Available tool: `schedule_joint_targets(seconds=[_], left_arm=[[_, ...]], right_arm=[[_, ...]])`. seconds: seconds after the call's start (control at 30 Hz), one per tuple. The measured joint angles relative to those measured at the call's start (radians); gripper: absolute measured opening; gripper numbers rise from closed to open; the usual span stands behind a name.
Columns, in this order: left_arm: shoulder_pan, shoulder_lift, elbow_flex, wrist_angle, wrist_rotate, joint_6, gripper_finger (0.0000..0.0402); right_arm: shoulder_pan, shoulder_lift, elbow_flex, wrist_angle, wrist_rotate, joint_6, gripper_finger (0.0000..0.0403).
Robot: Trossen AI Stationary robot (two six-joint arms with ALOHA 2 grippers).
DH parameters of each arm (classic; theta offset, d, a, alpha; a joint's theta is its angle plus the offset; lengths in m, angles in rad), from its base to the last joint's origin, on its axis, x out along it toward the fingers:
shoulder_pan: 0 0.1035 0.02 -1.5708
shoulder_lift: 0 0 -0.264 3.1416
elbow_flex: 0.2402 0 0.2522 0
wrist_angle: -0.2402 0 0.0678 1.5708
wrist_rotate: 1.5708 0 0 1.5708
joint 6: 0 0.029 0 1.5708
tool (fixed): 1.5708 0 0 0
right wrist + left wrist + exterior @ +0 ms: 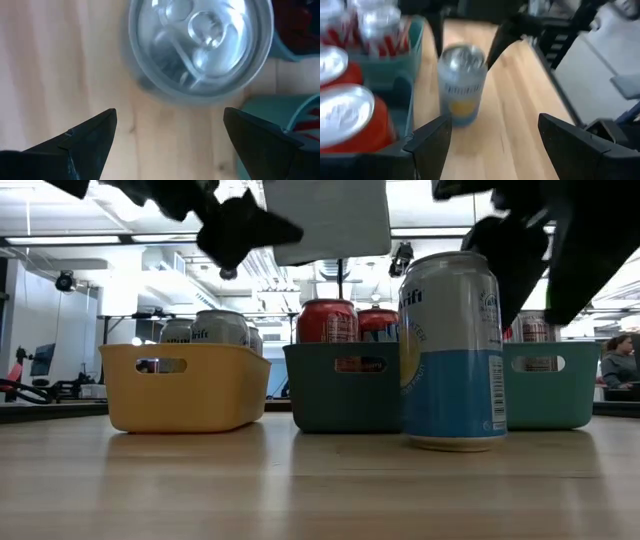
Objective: Sort soda cans
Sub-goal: Put the blue-white soda can into the yellow bin
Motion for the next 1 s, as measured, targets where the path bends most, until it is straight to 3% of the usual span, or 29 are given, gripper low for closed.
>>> schedule_joint_targets(seconds=[0.27,0.6,1.0], left_arm=[[-0.045,0.003,0.085,-0.28,-0.001,-0.133,0.0281],[-0.148,0.005,0.08,-0.317,-0.001,-0.183,0.0281],[-0.153,0.005,0.076,-0.34,-0.025,-0.189,0.0281]], right_arm=[[0.0,0.028,-0.025,0.179,0.094,-0.026,0.035],[-0.006,0.107,-0.027,0.457,0.119,-0.094,0.0273],[-0.059,0.159,-0.03,0.707,0.107,-0.267,0.0308]])
